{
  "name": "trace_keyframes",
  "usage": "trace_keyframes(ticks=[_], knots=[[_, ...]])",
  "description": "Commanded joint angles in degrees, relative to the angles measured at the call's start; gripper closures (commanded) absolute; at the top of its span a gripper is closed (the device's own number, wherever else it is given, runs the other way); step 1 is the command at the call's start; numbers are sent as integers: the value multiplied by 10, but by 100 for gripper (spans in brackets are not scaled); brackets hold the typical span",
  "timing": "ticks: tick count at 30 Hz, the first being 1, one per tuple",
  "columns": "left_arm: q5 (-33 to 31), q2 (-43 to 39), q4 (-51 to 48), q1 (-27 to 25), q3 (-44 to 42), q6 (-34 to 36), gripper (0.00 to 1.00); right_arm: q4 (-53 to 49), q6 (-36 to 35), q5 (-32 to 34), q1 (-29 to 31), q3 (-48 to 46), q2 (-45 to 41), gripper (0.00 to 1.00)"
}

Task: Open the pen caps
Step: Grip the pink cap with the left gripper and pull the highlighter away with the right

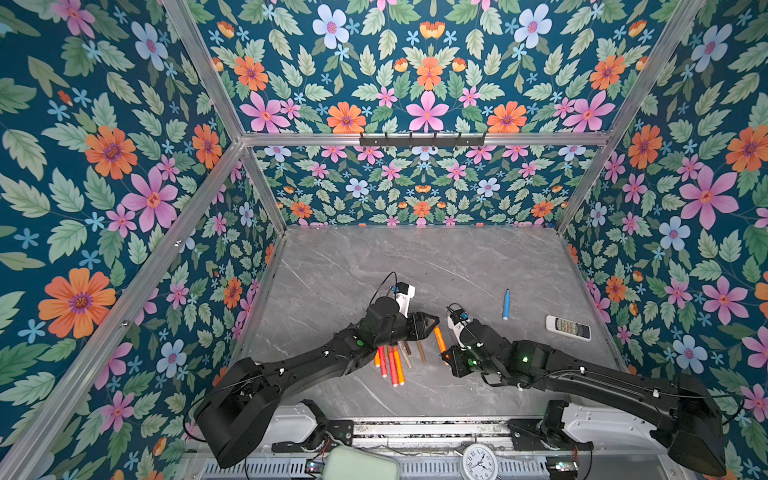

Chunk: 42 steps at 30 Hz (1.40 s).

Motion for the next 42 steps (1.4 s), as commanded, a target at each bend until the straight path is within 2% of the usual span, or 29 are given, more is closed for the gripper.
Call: trace_keyframes(ticks=[1,10,17,20,23,27,32,39,42], knots=[[9,2,24,-2,2,0,49,7,-5,-2,0,4,6,96],[10,6,19,-5,5,5,58,11,-8,-14,0,5,11,97],[21,13,19,-7,10,7,89,9,-9,-9,1,6,7,97],[27,15,19,-10,12,9,99,8,-8,-3,1,4,4,97],[29,13,20,-12,14,9,100,8,-8,2,0,2,2,96],[29,8,23,-15,15,6,100,7,-7,5,0,-2,0,76],[35,9,27,-17,17,4,100,9,-7,7,1,0,-2,68],[52,11,58,-19,11,-12,100,12,-11,10,0,8,4,69],[62,13,72,-19,10,-21,100,14,-11,7,0,9,10,73]])
